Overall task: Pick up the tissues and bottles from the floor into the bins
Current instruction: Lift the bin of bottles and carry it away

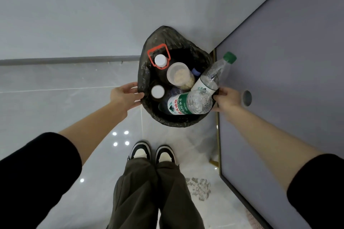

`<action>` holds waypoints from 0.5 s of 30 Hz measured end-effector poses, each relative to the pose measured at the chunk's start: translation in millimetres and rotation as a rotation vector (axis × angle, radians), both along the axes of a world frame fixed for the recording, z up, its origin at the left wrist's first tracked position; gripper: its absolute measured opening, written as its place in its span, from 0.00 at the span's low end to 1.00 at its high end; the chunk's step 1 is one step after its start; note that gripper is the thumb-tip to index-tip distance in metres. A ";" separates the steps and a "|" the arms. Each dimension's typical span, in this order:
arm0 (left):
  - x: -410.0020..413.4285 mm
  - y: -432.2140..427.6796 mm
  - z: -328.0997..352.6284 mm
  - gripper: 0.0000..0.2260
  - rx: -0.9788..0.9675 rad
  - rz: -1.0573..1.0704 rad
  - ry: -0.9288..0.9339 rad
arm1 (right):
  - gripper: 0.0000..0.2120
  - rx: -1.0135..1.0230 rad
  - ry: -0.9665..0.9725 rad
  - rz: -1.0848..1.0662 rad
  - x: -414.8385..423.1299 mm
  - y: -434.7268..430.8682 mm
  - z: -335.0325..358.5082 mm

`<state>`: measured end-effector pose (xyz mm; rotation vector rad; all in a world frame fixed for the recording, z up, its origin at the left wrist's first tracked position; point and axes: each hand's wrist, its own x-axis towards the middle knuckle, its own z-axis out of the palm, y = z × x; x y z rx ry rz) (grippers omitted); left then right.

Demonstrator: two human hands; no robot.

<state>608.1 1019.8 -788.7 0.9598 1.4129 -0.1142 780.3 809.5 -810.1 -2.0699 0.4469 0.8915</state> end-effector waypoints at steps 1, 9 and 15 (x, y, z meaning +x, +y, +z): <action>1.2 -1.9 -3.9 0.18 0.000 -0.002 0.000 | 0.16 -0.005 -0.002 -0.013 0.0 -1.0 -3.7; 9.4 -9.6 -34.7 0.20 0.058 -0.102 0.028 | 0.17 -0.058 -0.014 -0.075 -3.2 -10.7 -34.6; 17.5 -17.7 -41.6 0.28 0.015 -0.178 -0.044 | 0.19 -0.067 -0.022 -0.100 -0.8 -8.3 -51.5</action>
